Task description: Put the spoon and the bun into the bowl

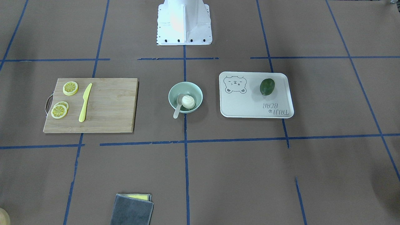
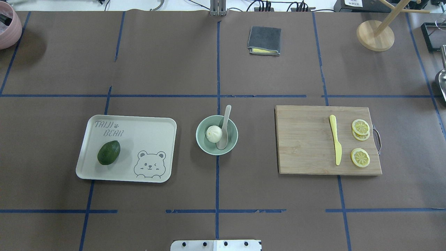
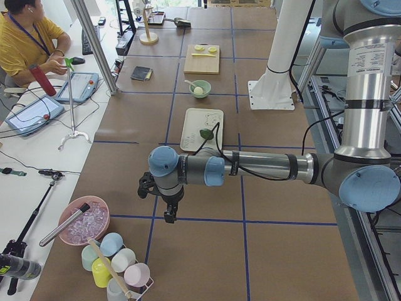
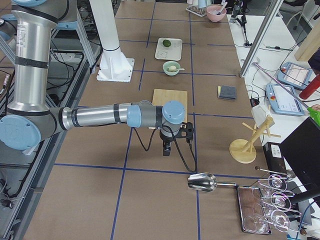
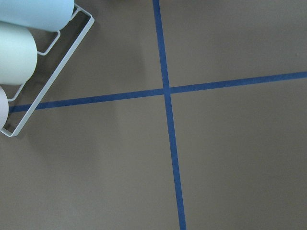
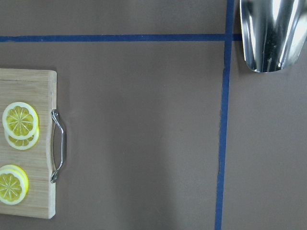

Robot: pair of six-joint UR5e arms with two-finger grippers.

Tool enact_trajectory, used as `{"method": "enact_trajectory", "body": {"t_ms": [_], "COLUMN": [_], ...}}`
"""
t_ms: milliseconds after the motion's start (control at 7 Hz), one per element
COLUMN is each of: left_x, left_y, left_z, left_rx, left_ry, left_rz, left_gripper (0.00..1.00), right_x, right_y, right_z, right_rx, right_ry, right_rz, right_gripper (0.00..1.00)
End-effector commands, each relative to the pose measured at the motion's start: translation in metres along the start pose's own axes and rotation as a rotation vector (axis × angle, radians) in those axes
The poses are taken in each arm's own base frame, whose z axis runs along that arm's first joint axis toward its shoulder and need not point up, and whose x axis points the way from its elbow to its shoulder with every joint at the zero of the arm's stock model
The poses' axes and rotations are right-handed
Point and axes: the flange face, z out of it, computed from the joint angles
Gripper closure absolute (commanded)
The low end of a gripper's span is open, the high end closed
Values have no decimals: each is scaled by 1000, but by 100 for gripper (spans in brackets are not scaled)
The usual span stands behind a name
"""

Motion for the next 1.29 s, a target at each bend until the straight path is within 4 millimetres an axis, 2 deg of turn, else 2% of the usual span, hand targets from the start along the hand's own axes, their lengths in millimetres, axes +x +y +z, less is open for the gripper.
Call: {"method": "enact_trajectory", "body": {"t_ms": [0,286,429,571,857,1143], "left_x": [-4,-3,-2,-1,0,-2], "left_y": [-2,-3,-4,-4,-7,-8], "left_z": [5,5,4,3,1,2], "left_rx": [-13,-12,-10,-11,-12,-12], "left_ry": [3,14,12,11,11,6], "left_rz": [30,28,27,24,24,26], "left_gripper": [0,0,0,0,0,0], "right_x": [3,15,19,32,38,32], "right_y": [2,-9,-7,-5,-5,-9], "right_z": [2,-5,-1,12,28,23], "right_rx": [-3,18,8,-21,-49,-12], "right_ry": [6,188,187,165,50,48], "right_rz": [5,-4,7,34,56,24], "right_gripper": [0,0,0,0,0,0]}}
